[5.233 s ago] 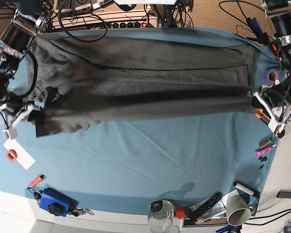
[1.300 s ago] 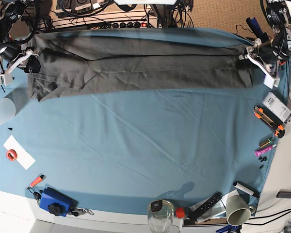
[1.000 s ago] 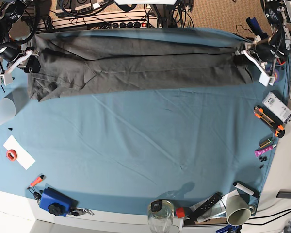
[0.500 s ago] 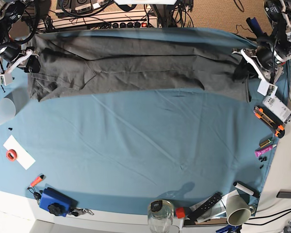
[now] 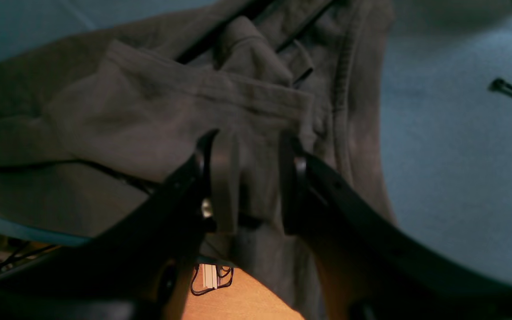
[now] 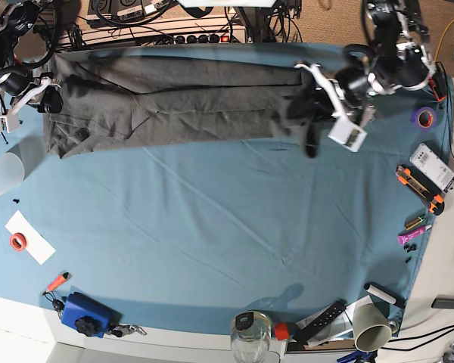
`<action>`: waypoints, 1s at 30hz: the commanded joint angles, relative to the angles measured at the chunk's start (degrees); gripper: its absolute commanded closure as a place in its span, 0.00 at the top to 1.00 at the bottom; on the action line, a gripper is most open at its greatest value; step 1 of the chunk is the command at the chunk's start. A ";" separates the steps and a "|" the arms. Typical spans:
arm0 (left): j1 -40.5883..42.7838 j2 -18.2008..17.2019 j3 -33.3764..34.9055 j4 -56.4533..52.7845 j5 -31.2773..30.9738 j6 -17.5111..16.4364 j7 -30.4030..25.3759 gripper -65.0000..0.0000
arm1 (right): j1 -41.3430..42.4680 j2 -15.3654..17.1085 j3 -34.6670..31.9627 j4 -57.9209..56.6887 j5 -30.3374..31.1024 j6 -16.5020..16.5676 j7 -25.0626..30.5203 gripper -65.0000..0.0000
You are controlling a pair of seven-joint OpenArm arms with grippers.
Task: Fold the T-shirt properly
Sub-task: 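Carry the strip end with the left gripper toward the right gripper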
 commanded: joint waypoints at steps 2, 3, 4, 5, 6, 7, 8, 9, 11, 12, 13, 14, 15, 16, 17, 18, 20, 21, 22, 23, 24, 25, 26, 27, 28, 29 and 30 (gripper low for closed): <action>-0.11 0.85 3.04 0.94 0.00 -0.17 -1.70 0.00 | 0.02 1.40 0.59 1.01 0.46 0.20 0.97 0.25; -0.50 1.27 4.79 0.94 0.35 -0.20 -1.70 0.00 | 0.04 1.40 0.59 0.98 0.48 0.20 0.97 0.25; -0.98 1.70 6.73 0.94 0.94 -0.20 -1.84 0.00 | 0.04 1.40 0.59 1.01 0.50 0.20 0.97 0.25; -1.53 2.14 8.68 0.94 1.81 -0.20 -2.36 0.00 | 0.02 1.40 0.59 1.01 0.48 0.20 0.97 0.25; -2.16 2.49 10.86 0.94 3.28 -0.20 -2.93 0.00 | 0.02 1.40 0.59 1.01 0.50 0.20 0.97 0.25; -2.95 2.91 13.11 0.94 4.94 -0.17 -3.39 0.00 | 0.04 1.40 0.59 1.01 0.50 0.20 0.97 0.25; -3.72 3.15 15.37 0.94 6.88 0.07 -4.07 0.00 | 0.02 1.40 0.59 1.01 0.48 0.20 0.97 0.25; -4.46 3.30 17.62 0.94 8.70 0.50 -4.76 0.00 | 0.02 1.40 0.59 1.01 0.48 0.20 0.97 0.25; -5.86 3.28 22.10 0.92 12.59 0.94 -5.99 0.00 | 0.02 1.42 0.59 1.01 0.46 0.20 0.97 0.25; -6.38 3.28 24.17 0.90 14.71 1.14 -6.78 0.00 | 0.02 1.40 0.59 1.01 0.46 0.20 0.97 0.25; -6.75 3.28 26.14 0.83 16.61 1.97 -7.69 0.00 | 0.02 1.40 0.59 1.01 0.46 0.20 0.97 0.25; -7.06 3.28 27.93 0.74 18.32 2.80 -8.70 0.00 | 0.04 1.40 0.59 1.01 0.46 0.20 0.97 0.25; -7.41 3.28 29.64 0.63 19.78 3.30 -9.68 0.00 | 0.04 1.40 0.59 1.01 0.48 0.20 0.97 0.25; -7.69 3.30 31.21 0.37 21.24 3.28 -10.75 0.00 | 0.02 1.40 0.59 1.01 0.48 0.20 0.97 0.25; -8.02 3.30 32.61 -0.07 22.53 3.23 -11.89 0.00 | 0.02 1.40 0.59 1.01 0.48 0.20 0.97 0.25; -8.46 3.43 33.97 -0.70 23.69 3.23 -12.46 0.00 | 0.04 1.40 0.59 1.01 0.48 0.20 0.97 0.25; -9.38 4.44 36.04 -2.38 25.70 3.26 -12.59 0.00 | 0.02 1.40 0.59 1.01 0.48 0.20 0.97 0.25; -9.75 5.03 36.92 -3.32 26.51 3.26 -12.59 0.00 | 0.02 1.40 0.59 1.01 0.48 0.20 0.97 0.25; -10.08 5.62 37.57 -4.15 26.88 3.26 -12.57 0.00 | 0.02 1.42 0.59 0.98 0.46 0.20 0.97 0.25; -10.40 6.19 38.07 -4.98 26.86 3.23 -12.57 0.00 | 0.02 1.42 0.59 1.01 0.48 0.20 0.97 0.25; -10.60 6.78 38.47 -5.75 26.84 3.23 -12.61 0.00 | 0.02 1.40 0.59 0.98 0.48 0.20 0.97 0.25; -10.80 7.30 38.73 -6.45 26.84 3.21 -12.61 0.00 | 0.02 1.40 0.59 1.01 0.46 0.20 0.97 0.25; -11.02 7.85 38.97 -7.10 26.86 3.19 -12.57 0.00 | 0.02 1.40 0.59 1.01 0.46 0.20 0.97 0.25; -11.30 8.26 39.10 -7.78 26.75 3.06 -12.57 0.00 | 0.02 1.42 0.59 0.98 0.46 0.20 0.97 0.25; -11.45 8.70 39.34 -8.50 26.62 2.86 -12.55 0.00 | 0.02 1.42 0.59 0.98 0.46 0.20 0.97 0.25; -11.61 8.94 39.34 -9.31 26.47 2.80 -12.57 0.00 | 0.02 1.40 0.59 1.01 0.35 0.20 0.97 0.25; -11.74 9.07 39.34 -10.19 25.90 2.80 -12.61 0.00 | 0.04 1.42 0.59 1.01 0.28 0.20 0.97 0.25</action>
